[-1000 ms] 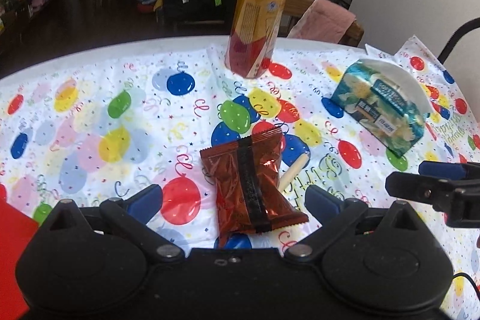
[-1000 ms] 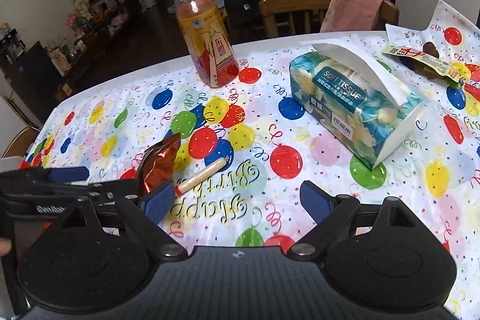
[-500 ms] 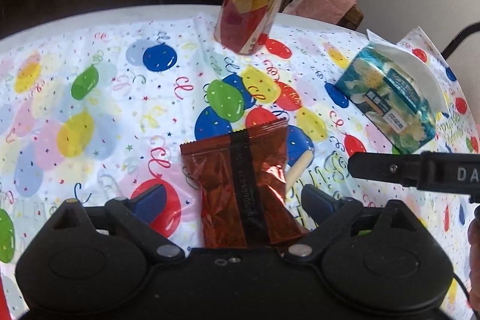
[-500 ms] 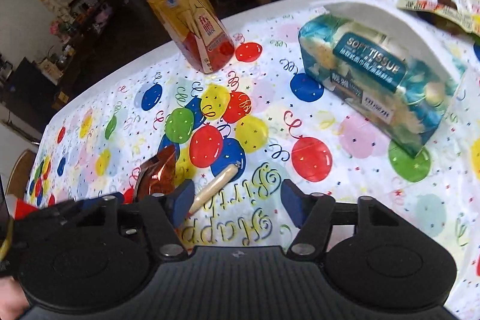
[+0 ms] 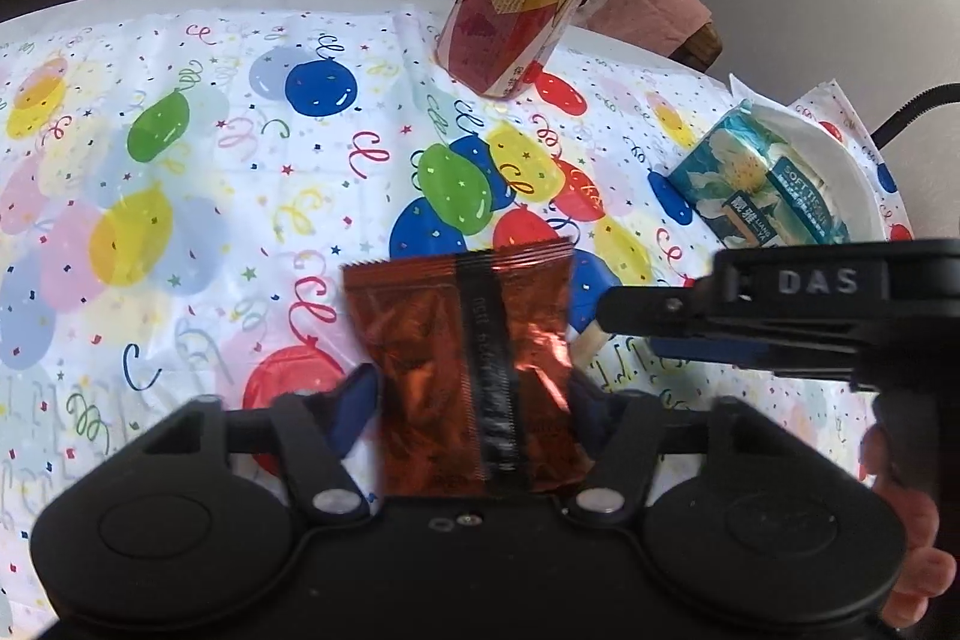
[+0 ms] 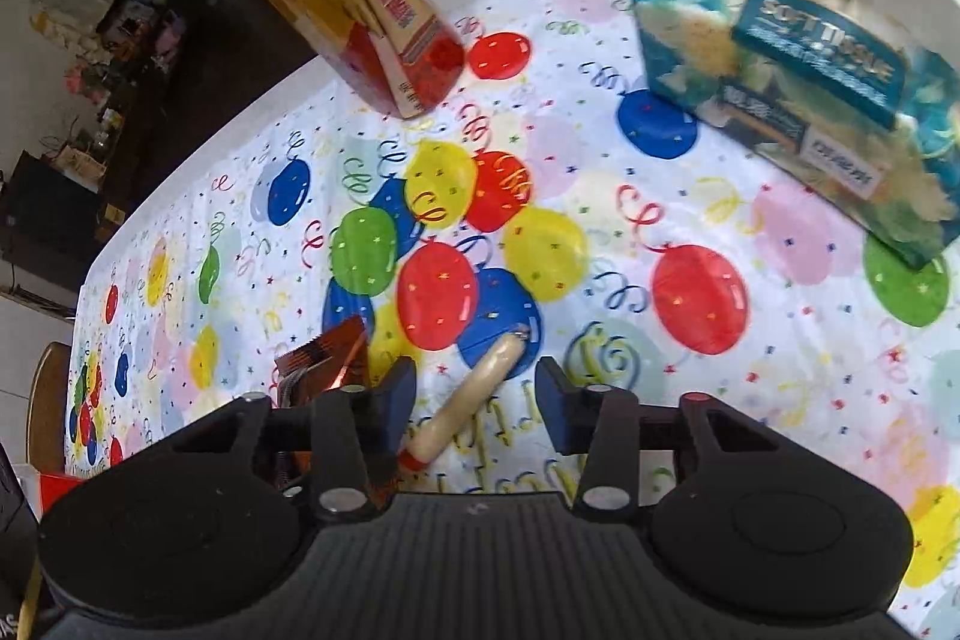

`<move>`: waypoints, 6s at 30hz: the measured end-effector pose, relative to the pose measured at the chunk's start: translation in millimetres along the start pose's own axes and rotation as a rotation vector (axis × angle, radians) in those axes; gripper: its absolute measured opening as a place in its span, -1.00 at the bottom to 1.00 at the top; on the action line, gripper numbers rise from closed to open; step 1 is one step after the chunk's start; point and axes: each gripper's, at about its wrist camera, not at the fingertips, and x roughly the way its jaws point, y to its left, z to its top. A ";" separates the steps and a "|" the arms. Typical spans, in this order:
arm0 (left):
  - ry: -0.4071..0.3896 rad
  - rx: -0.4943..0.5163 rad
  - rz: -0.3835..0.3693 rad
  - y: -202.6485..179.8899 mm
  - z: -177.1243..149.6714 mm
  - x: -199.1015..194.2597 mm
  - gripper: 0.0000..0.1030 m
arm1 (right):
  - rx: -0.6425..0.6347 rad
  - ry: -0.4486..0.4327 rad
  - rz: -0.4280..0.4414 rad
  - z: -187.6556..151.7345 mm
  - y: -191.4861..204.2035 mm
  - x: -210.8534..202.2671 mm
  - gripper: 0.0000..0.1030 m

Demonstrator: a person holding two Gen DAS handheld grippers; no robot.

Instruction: Organize snacks

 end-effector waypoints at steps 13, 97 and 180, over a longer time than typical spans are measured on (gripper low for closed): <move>-0.067 -0.073 0.052 25.8 -13.2 -30.2 -0.09 | -0.083 0.020 -0.085 -1.7 22.6 14.5 -0.40; -0.175 -0.055 0.327 284.3 -130.7 -305.5 -0.09 | -0.577 -0.023 0.066 -251.6 342.1 -47.1 -0.80; -0.344 0.030 0.264 194.7 -183.8 -377.9 1.00 | -0.567 -0.482 0.179 -326.6 292.8 -163.4 1.00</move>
